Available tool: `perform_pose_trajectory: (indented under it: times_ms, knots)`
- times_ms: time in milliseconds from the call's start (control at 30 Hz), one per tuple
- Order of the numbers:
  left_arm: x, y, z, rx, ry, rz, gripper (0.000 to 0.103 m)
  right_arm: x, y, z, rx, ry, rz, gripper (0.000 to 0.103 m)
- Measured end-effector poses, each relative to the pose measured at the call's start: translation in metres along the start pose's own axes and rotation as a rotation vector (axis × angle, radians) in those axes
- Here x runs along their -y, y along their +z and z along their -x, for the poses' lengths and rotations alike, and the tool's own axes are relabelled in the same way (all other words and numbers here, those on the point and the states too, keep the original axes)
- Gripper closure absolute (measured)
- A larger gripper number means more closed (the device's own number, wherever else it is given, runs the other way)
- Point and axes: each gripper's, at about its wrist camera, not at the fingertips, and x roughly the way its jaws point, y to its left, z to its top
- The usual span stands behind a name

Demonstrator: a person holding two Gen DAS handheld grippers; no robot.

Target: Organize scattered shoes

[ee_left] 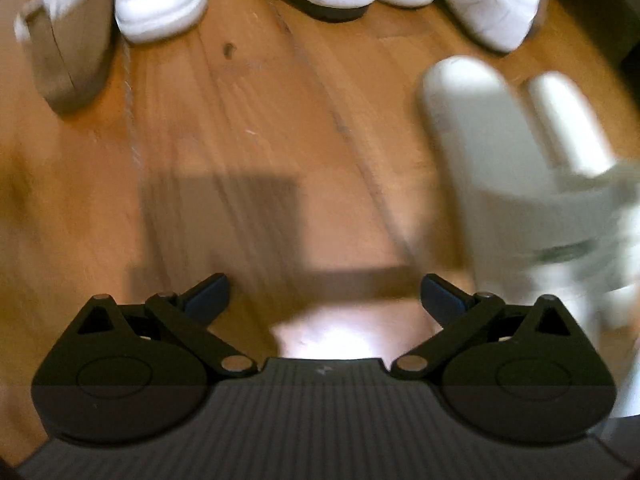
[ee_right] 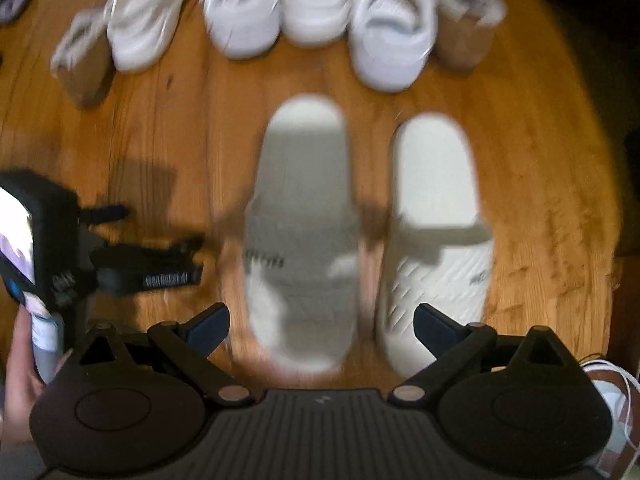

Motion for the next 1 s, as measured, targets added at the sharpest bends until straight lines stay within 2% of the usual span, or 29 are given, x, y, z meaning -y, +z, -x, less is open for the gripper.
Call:
perform_pose_trajectory:
  times_ms: [67,200,300,400,500,567,633,667,733,867,933,1000]
  knots:
    - [0.006,-0.001,0.014,-0.014,-0.007,-0.028,0.000,-0.001,0.010,0.001,-0.057,0.021,0.019,0.004]
    - [0.013,0.001,0.039,-0.005,-0.086,-0.055,0.000,0.004,0.022,0.017,-0.015,0.039,0.044,0.005]
    - [0.013,0.004,0.064,0.036,-0.204,-0.020,0.000,0.012,0.027,0.035,0.050,0.055,0.041,0.004]
    - [0.022,0.005,0.077,0.069,-0.202,-0.043,0.000,0.023,0.027,0.040,0.061,0.022,0.054,0.004]
    - [0.039,0.007,0.075,0.032,-0.154,-0.128,0.000,0.038,0.034,0.031,0.068,-0.027,0.052,0.004]
    - [0.043,0.008,0.069,-0.014,-0.218,-0.135,0.000,0.046,0.040,0.023,0.066,-0.026,0.045,0.004]
    - [0.045,0.011,0.064,-0.058,-0.273,-0.134,0.000,0.060,0.052,0.004,0.003,0.004,0.018,0.006]
    - [0.047,0.012,0.064,-0.064,-0.270,-0.143,0.000,0.064,0.058,-0.004,-0.035,0.007,0.007,0.006]
    - [0.053,0.011,0.069,-0.026,-0.186,-0.185,0.000,0.069,0.068,-0.018,-0.086,-0.007,-0.008,0.012]
    - [0.062,0.007,0.081,0.047,-0.091,-0.248,0.000,0.070,0.083,-0.038,-0.135,-0.007,-0.027,0.012]
    - [0.061,0.006,0.088,0.069,-0.122,-0.230,0.000,0.067,0.089,-0.046,-0.163,0.016,-0.032,0.012]
    - [0.056,0.008,0.092,0.080,-0.200,-0.190,0.000,0.061,0.098,-0.058,-0.200,0.040,-0.033,0.012]
